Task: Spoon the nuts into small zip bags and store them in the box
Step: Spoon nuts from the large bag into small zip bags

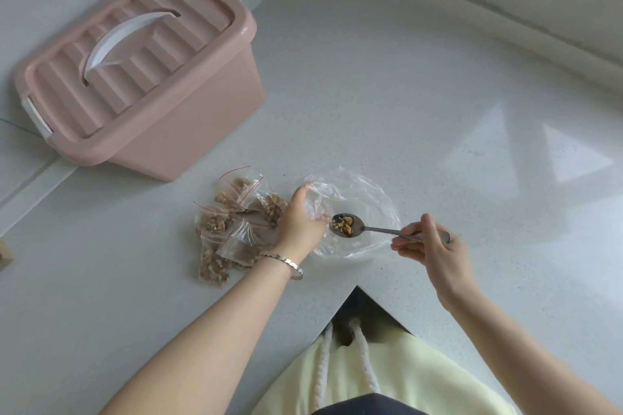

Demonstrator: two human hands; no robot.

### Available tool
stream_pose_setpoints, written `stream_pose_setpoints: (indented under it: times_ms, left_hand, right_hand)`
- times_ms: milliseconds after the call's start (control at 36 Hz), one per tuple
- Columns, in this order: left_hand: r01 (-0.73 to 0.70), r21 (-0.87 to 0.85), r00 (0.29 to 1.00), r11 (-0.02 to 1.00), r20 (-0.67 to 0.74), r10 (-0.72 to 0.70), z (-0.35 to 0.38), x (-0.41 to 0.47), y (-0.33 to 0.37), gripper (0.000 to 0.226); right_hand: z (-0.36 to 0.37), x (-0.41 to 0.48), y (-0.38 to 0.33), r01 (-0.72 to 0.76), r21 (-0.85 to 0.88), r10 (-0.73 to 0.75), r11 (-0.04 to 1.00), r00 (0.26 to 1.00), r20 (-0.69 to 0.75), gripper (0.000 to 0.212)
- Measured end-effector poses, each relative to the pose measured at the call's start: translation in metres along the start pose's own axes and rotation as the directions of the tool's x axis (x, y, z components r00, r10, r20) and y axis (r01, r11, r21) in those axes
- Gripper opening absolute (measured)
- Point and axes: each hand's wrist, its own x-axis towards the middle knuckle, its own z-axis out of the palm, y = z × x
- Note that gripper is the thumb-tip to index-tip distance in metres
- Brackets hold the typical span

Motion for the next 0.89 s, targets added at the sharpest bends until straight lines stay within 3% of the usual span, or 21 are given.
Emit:
stream_pose_setpoints:
  times_ms: [167, 500, 722, 889]
  left_hand:
    - [0.02, 0.019, 1.0, 1.0, -0.007, -0.02, 0.003, 0.002, -0.002, 0.033]
    - [-0.018, 0.06, 0.999, 0.998, -0.026, 0.019, 0.008, 0.011, 0.016, 0.037]
    - [-0.011, -0.041, 0.999, 0.999, -0.042, 0.009, 0.013, 0.016, 0.024, 0.04]
    - [-0.083, -0.155, 0.991, 0.984, 0.093, 0.098, 0.018, 0.013, 0.039, 0.046]
  right_hand:
    - [0.003, 0.0, 0.006, -0.052, 0.037, 0.052, 0.998, 0.999, 0.012, 0.041]
    - [-0.019, 0.001, 0.008, -0.174, 0.312, 0.168, 0.934, 0.985, 0.046, 0.042]
    - [-0.027, 0.002, -0.005, -0.059, 0.31, 0.067, 0.949, 0.998, -0.015, 0.044]
    - [-0.028, -0.001, -0.021, 0.087, 0.286, -0.059, 0.954, 0.993, -0.106, 0.046]
